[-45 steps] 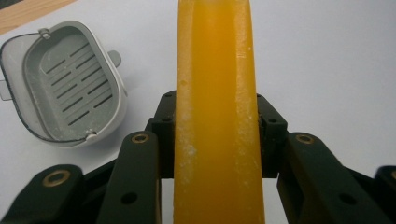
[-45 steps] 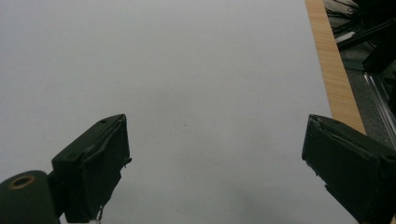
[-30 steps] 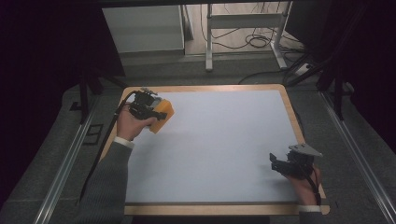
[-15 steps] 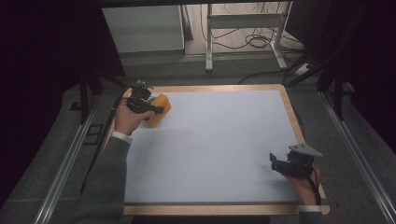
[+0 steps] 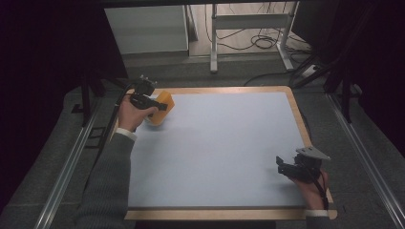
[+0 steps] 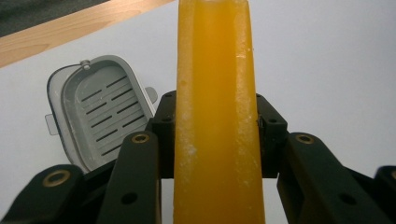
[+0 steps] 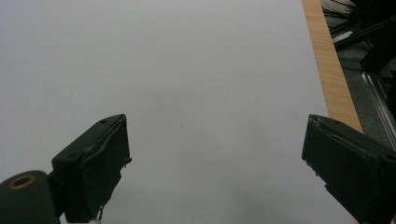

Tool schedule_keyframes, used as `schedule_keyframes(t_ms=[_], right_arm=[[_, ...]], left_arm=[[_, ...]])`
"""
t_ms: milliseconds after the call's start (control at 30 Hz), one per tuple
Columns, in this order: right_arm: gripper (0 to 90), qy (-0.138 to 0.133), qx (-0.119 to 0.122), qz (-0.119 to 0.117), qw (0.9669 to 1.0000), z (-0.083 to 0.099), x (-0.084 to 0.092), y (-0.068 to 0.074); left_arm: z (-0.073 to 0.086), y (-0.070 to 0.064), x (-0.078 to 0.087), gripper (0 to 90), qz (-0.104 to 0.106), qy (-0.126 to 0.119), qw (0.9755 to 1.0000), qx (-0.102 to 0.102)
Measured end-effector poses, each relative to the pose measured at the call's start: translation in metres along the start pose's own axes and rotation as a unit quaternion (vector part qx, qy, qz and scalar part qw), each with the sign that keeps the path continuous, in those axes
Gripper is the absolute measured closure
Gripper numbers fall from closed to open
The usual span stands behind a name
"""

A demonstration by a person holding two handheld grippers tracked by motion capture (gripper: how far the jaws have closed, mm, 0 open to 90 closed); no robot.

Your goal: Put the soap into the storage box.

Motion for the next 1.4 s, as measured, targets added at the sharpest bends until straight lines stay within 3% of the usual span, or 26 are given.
schedule_keyframes(t_ms=[467, 1000, 1100, 1300, 1400], right_arm=[[7.6, 0.001, -0.002, 0.002, 1.0, 0.001, 0.0, -0.002], [7.6, 0.003, -0.005, 0.003, 1.0, 0.002, -0.001, -0.004], [7.6, 0.0, -0.006, 0.006, 1.0, 0.002, -0.001, -0.005], [7.6, 0.001, -0.006, 0.007, 1.0, 0.003, -0.002, -0.005], [7.6, 0.001, -0.009, 0.01, 0.9999, 0.003, -0.002, -0.008]], left_arm=[[-0.007, 0.022, -0.013, 61.2, -0.022, 0.011, 0.9994, 0.023], [-0.01, 0.044, -0.031, 61.2, -0.029, 0.008, 0.9976, 0.063], [-0.011, 0.047, -0.034, 61.2, -0.037, 0.007, 0.9975, 0.059], [-0.013, 0.057, -0.038, 61.2, -0.041, -0.002, 0.9957, 0.083], [-0.012, 0.063, -0.039, 61.2, -0.04, 0.006, 0.995, 0.091]])
Point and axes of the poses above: each handheld gripper's, and its own axes: x roughly backward along the jaws, z roughly out of its underside, y roughly to its left, the point moved 6 cm from there along -x, roughly forward along the jaws, and after that the axes turned 4 degrees about z, right-handed, at the moved point
